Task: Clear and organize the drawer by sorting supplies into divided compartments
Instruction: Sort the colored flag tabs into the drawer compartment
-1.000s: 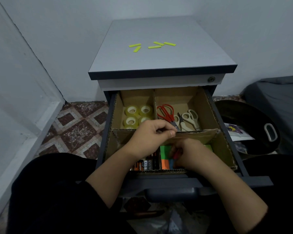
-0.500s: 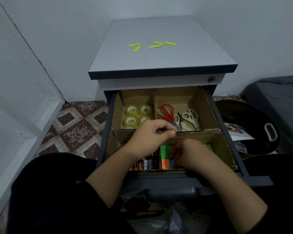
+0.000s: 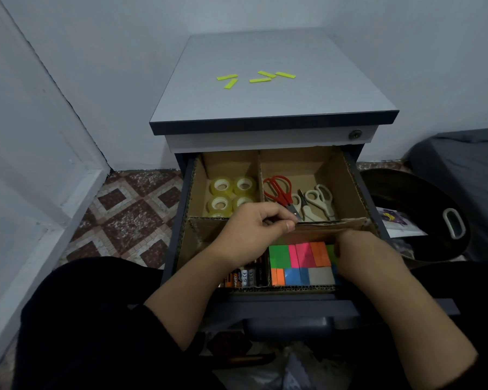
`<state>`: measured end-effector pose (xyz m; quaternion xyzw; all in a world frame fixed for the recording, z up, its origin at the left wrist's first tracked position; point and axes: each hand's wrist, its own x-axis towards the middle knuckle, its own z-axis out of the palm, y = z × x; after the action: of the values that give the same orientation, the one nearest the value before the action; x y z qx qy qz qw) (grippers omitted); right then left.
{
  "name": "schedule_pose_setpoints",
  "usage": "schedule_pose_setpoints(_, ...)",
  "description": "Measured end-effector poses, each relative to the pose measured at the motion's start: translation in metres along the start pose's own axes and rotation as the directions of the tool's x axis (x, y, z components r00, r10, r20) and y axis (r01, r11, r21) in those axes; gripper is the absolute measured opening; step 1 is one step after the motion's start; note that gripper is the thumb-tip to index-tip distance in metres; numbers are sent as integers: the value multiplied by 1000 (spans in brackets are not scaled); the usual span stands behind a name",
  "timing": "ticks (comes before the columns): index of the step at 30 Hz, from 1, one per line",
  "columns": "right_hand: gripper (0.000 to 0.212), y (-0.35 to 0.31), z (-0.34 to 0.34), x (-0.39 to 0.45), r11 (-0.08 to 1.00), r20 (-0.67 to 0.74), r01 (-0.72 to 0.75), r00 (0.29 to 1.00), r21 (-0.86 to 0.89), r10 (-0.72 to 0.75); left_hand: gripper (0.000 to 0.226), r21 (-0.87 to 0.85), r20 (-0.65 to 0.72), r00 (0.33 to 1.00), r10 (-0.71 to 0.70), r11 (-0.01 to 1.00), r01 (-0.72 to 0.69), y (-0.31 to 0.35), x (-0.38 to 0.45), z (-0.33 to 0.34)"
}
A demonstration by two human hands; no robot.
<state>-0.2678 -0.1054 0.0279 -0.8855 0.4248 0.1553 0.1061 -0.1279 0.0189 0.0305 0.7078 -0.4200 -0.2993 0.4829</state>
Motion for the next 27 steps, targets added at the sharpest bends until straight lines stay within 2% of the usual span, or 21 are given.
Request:
schedule_pose_setpoints(8, 9, -4, -1, -1, 1000, 6, -17, 1000, 15, 17, 17, 15, -2, 1000, 6, 1000, -6, 1, 0, 0)
schedule_pose_setpoints(11, 20, -5, -1, -1, 1000, 8, -17, 1000, 17, 17, 16, 23, -5, 1000, 7, 1000, -7, 1, -1, 0)
schedule_pose_setpoints(14, 9, -7, -2, -1, 1000, 2, -19, 1000, 16, 19, 14, 22, -4, 1000, 4, 1000, -4, 1, -1, 0)
schedule_pose_setpoints(17, 14, -7, -2, -1, 1000, -2, -25, 1000, 9, 25, 13, 20, -5, 1000, 3, 1000, -3, 0, 0, 0)
schedule_pose_setpoints(20, 9, -6, -3, -2, 999, -3, -30, 1000, 13, 30, 13, 20, -5, 1000, 3, 1000, -3, 0, 0, 0)
schedule_pose_setpoints(27, 23, -3, -4, 0, 999, -18, -40, 999, 11, 40, 12, 24, -9, 1000, 7, 1000, -7, 0, 0, 0)
